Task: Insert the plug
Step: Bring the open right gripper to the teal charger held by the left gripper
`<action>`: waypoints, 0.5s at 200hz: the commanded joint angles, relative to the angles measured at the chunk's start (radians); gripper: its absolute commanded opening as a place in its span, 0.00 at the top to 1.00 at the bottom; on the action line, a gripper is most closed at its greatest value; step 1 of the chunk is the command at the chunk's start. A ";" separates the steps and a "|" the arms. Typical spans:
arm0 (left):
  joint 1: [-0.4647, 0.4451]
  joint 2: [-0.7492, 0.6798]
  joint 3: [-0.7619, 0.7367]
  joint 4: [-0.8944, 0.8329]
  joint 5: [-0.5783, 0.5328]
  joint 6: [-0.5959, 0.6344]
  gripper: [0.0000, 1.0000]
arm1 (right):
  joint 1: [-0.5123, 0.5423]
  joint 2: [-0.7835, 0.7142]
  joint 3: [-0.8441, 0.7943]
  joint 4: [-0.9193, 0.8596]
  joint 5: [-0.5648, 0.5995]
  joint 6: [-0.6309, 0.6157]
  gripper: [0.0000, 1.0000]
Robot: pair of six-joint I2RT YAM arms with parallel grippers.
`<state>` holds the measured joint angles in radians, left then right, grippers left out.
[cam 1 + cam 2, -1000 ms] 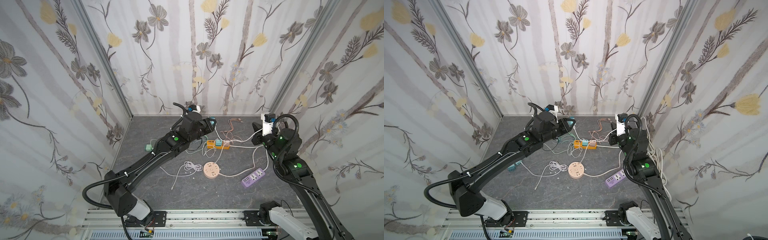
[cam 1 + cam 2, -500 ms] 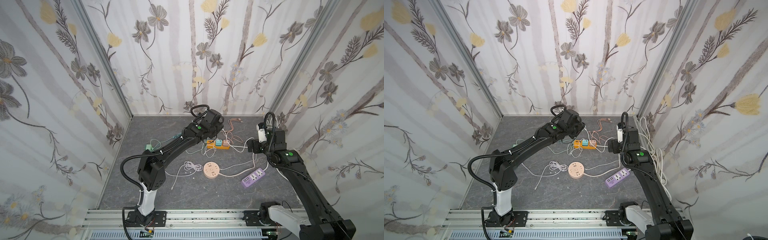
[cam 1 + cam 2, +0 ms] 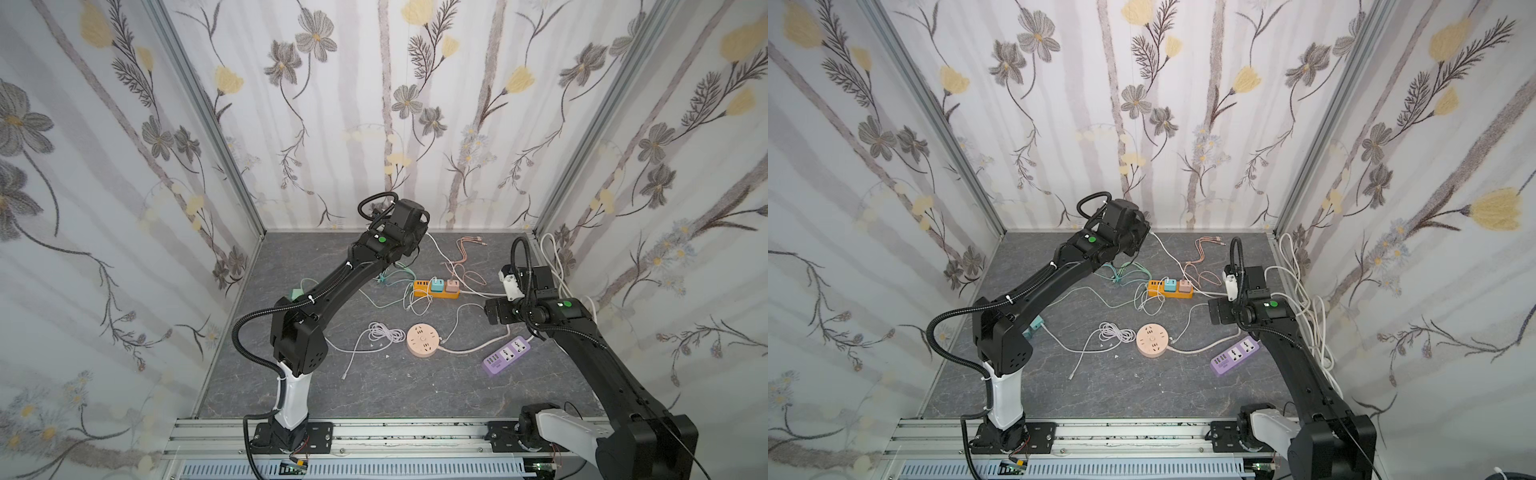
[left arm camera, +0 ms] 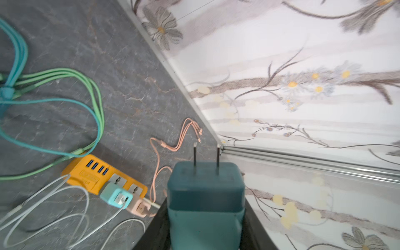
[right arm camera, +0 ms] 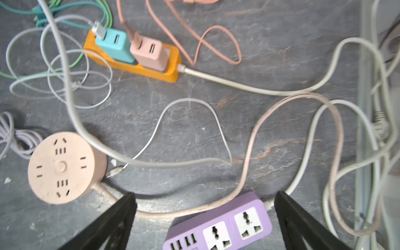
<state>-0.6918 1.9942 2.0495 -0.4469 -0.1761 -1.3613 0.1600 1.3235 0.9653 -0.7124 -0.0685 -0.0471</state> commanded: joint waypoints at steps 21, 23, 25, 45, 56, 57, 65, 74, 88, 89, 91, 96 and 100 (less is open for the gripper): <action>-0.002 0.067 0.096 -0.055 -0.011 0.014 1.00 | 0.016 -0.043 0.034 0.027 -0.103 0.026 0.01; -0.003 0.069 0.098 -0.056 -0.009 0.013 1.00 | 0.016 -0.048 0.033 0.032 -0.108 0.033 0.01; -0.003 0.071 0.098 -0.056 -0.007 0.013 1.00 | 0.016 -0.058 0.033 0.037 -0.113 0.040 0.01; -0.007 0.084 0.106 -0.071 0.028 -0.003 1.00 | 0.024 -0.149 -0.003 0.163 -0.210 0.155 0.01; -0.007 0.084 0.104 -0.074 0.051 -0.014 1.00 | 0.029 -0.204 -0.068 0.298 -0.315 0.261 0.00; -0.008 0.084 0.104 -0.074 0.054 -0.015 1.00 | 0.029 -0.208 -0.075 0.313 -0.324 0.273 0.01; -0.009 0.084 0.103 -0.077 0.068 -0.020 1.00 | 0.037 -0.243 -0.132 0.454 -0.398 0.381 0.01; -0.010 0.081 0.099 -0.082 0.084 -0.030 1.00 | 0.051 -0.270 -0.210 0.648 -0.455 0.522 0.01; -0.011 0.073 0.087 -0.083 0.116 -0.048 1.00 | 0.100 -0.279 -0.318 0.958 -0.441 0.705 0.01; -0.011 0.072 0.087 -0.082 0.119 -0.050 1.00 | 0.104 -0.278 -0.322 0.972 -0.436 0.714 0.01; -0.011 0.070 0.084 -0.081 0.121 -0.053 1.00 | 0.112 -0.276 -0.329 0.995 -0.427 0.728 0.02; -0.011 0.067 0.078 -0.078 0.134 -0.059 1.00 | 0.129 -0.268 -0.335 1.024 -0.404 0.752 0.03; -0.010 0.062 0.072 -0.073 0.144 -0.060 1.00 | 0.139 -0.260 -0.327 1.023 -0.386 0.763 0.04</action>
<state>-0.7013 2.0758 2.1380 -0.5213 -0.0929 -1.3827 0.2455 1.0519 0.6868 -0.1585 -0.4175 0.4084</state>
